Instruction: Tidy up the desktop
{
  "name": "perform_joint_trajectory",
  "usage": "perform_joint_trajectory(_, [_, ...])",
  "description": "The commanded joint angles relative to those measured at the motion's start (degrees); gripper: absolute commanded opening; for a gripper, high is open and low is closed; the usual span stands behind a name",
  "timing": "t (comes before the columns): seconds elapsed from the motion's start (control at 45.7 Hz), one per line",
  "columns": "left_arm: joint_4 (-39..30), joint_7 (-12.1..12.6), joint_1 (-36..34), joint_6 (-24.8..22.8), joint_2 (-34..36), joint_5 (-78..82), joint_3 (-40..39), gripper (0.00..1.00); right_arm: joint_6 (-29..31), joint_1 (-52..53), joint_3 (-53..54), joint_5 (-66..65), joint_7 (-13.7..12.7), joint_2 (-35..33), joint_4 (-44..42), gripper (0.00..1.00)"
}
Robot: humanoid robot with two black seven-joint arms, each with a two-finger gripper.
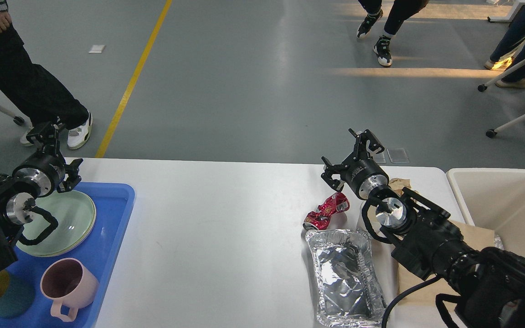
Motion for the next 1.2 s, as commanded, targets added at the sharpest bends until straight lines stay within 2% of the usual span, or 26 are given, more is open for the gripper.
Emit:
perform_joint_trajectory(0.0, [0.0, -0.05, 0.0, -0.03, 0.0, 0.0, 0.0, 0.96, 0.0, 0.08, 0.0, 0.0, 0.0, 0.0, 0.0, 1.0])
perform_joint_trajectory(0.766, [0.0, -0.05, 0.0, 0.06, 0.0, 0.0, 0.0, 0.96, -0.09, 1.22, -0.52, -0.61, -0.61, 0.35, -0.26, 1.0])
perform_joint_trajectory(1.182, [0.0, -0.05, 0.0, -0.03, 0.0, 0.0, 0.0, 0.96, 0.0, 9.74, -10.19, -0.79, -0.7, -2.37, -0.35, 1.0])
